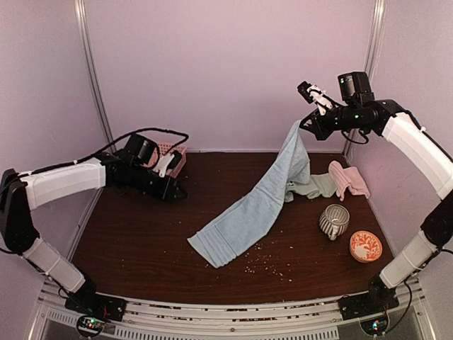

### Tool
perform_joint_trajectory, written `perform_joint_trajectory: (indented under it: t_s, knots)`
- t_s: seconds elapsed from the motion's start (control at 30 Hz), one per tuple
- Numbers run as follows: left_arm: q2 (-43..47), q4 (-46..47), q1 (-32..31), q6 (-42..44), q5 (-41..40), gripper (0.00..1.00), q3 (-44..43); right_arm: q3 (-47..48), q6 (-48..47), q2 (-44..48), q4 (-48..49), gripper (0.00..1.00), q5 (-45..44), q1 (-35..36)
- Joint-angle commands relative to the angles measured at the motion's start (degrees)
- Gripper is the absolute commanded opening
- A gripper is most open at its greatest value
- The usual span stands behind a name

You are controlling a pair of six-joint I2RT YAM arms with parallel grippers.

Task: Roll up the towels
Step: Flatten out the towel at the center of the board.

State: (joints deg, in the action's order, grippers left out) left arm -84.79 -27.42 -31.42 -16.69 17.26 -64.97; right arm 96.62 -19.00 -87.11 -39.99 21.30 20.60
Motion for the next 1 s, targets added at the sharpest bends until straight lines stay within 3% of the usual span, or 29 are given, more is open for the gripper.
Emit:
perform_joint_trajectory:
  t_s: [0.0,0.13,0.3,0.6,0.77,0.97]
  knots:
    - [-3.6,9.4,0.3,-6.4,5.5,0.51,8.8,-2.4,0.7,-0.7,-1.2,0.0,2.0,-0.1]
    - [-7.3,13.3,0.2,-7.8,7.8,0.49,10.5,-3.4,0.2,0.1,-1.1,0.0,2.1,-0.2]
    - [-13.2,7.7,-0.8,-7.8,2.6,0.32,7.7,-4.5,0.4,0.2,-0.7,0.0,3.0,-0.1]
    - [-16.9,-2.0,-6.7,-7.1,-7.4,0.32,2.0,-5.8,0.2,-0.4,0.1,0.0,3.2,-0.1]
    - [-18.8,-6.6,-8.7,-7.6,-12.9,0.27,-0.4,-5.4,0.0,-1.0,0.1,0.0,3.1,-0.1]
    - [-20.8,-7.6,-10.3,-7.4,-12.4,0.27,-1.6,-5.1,0.0,-1.3,0.2,0.0,3.0,-0.2]
